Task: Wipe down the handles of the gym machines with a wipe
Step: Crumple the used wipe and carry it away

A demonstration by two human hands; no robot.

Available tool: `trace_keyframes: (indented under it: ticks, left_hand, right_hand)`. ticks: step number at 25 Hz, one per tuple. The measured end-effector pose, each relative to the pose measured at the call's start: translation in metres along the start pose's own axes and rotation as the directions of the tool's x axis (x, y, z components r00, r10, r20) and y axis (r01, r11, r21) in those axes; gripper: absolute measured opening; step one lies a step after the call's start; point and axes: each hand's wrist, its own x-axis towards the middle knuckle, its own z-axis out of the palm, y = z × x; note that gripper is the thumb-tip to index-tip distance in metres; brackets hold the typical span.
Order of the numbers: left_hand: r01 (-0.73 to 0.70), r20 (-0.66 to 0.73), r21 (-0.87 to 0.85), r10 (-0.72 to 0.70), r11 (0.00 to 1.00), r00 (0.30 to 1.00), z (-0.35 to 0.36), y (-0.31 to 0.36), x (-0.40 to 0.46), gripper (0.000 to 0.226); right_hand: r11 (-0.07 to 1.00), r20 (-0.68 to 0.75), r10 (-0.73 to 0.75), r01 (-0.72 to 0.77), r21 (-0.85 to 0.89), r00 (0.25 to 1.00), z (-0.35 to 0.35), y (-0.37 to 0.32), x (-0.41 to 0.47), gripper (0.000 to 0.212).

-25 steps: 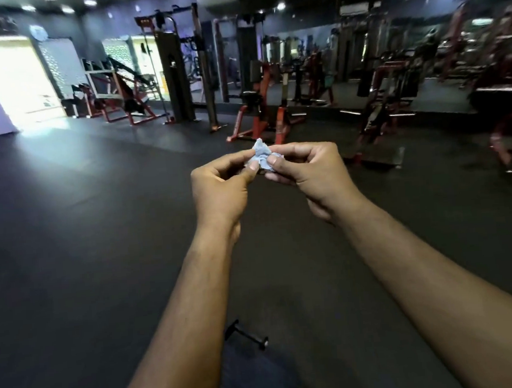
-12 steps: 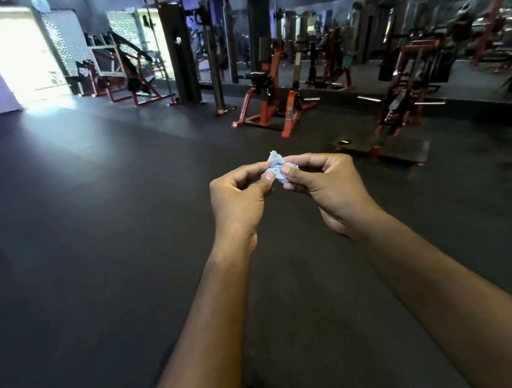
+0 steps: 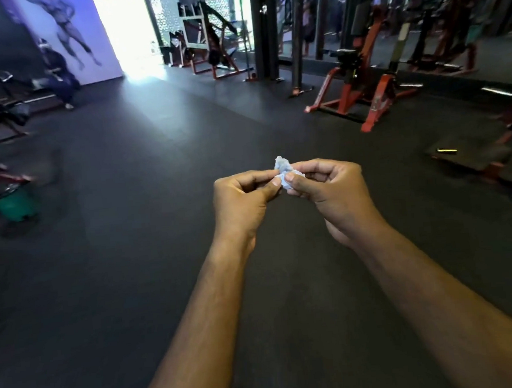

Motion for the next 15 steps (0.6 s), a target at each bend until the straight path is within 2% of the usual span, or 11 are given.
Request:
trace_keyframes:
  ticks: [4,10,15]
  left_hand:
    - [-0.019,-0.067,0.055,0.022,0.998,0.997,0.005,-0.024,0.075,0.019]
    - [-0.039,-0.286,0.119,0.072,0.992,0.955,-0.013,-0.051,0.197,0.019]
    - [0.022,-0.507,0.159,0.063,0.987,0.860,-0.064,-0.069,0.269,0.020]
  right_hand:
    - [0.999,0.118,0.025,-0.028,0.022,0.993,0.003,0.028,0.092,0.019]
    - [0.992,0.332,0.068,-0.099,0.077,0.941,0.048,0.071,0.240,0.013]
    - [0.978,0.552,0.137,-0.202,0.058,0.823,0.126,0.121,0.336,0.011]
